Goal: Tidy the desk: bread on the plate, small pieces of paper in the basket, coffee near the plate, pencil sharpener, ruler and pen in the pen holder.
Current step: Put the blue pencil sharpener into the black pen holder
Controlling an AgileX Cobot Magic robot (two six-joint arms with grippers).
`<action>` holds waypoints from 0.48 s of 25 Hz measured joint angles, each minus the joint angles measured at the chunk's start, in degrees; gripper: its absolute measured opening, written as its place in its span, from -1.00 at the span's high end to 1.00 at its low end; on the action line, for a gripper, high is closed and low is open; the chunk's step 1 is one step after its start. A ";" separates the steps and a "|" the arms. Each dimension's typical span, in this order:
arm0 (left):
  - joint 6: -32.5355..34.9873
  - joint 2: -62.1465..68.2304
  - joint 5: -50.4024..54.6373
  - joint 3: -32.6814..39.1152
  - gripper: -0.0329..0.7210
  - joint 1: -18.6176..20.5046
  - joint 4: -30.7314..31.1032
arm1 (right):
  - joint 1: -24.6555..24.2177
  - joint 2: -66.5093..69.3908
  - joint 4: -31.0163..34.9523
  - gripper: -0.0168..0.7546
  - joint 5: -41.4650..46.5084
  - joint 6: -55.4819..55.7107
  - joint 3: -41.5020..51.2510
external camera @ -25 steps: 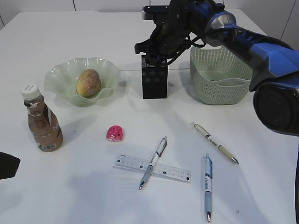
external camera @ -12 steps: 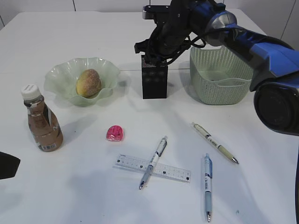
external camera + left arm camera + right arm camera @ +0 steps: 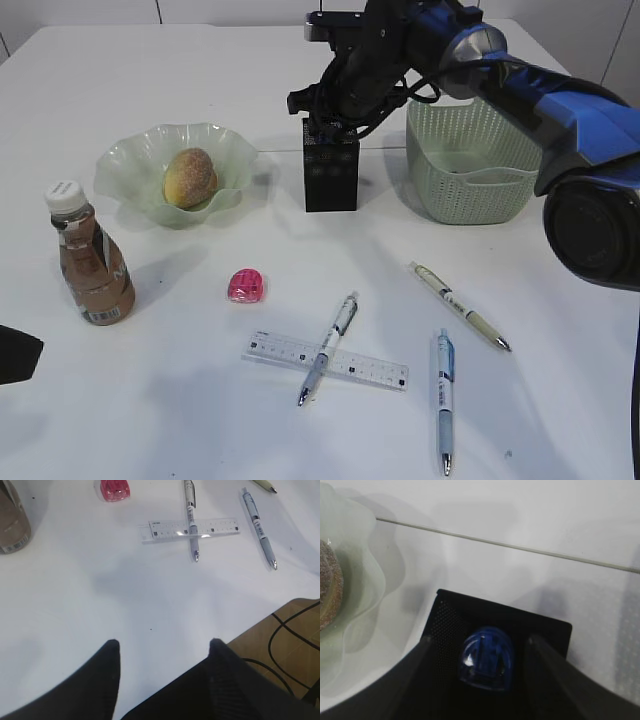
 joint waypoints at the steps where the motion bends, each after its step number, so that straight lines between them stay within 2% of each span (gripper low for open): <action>1: 0.00 0.00 0.00 0.00 -0.13 0.00 0.00 | 0.00 0.00 0.09 -0.21 0.00 0.00 0.00; 4: 0.00 0.00 0.00 0.00 -0.13 0.00 0.00 | 0.00 0.00 0.09 -0.28 0.00 0.00 0.00; 12: 0.00 0.00 0.00 0.00 -0.13 0.00 0.00 | -0.23 0.00 0.13 -0.30 0.00 0.00 0.00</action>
